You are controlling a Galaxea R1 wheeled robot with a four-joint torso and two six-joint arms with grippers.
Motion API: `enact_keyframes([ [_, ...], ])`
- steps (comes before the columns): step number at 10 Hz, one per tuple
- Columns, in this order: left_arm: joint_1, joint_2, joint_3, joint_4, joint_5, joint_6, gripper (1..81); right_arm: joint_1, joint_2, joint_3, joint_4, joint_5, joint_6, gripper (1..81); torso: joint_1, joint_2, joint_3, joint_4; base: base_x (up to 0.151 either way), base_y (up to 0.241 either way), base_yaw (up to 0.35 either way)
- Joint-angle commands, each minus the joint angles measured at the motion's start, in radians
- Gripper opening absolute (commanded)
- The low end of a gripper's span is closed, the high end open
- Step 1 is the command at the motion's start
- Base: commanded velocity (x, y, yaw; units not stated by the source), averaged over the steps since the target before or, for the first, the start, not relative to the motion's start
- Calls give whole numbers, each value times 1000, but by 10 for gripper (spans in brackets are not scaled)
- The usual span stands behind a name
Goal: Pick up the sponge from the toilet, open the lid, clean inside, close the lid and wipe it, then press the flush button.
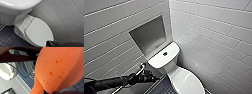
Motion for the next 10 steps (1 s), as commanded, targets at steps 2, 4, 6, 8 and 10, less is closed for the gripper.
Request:
enact_keyframes([
  [2,251,-131,100,133,-1,12,10,-10,10,9,-11,-75,2,10,0,0,0,0,0,0,0],
  [4,428,-113,49,192,-41,12,10,-10,12,11,-11,-75,2,10,0,0,0,0,0,0,0],
  [6,596,-32,-82,246,-78,12,10,-12,18,9,-11,-75,3,10,0,0,0,0,0,0,0],
  [8,706,68,-212,278,-85,12,10,-10,22,9,-11,-76,5,10,0,0,0,0,0,0,0],
  [10,783,165,-336,295,-88,12,10,-13,27,9,-11,-75,5,10,0,0,0,0,0,0,0],
])
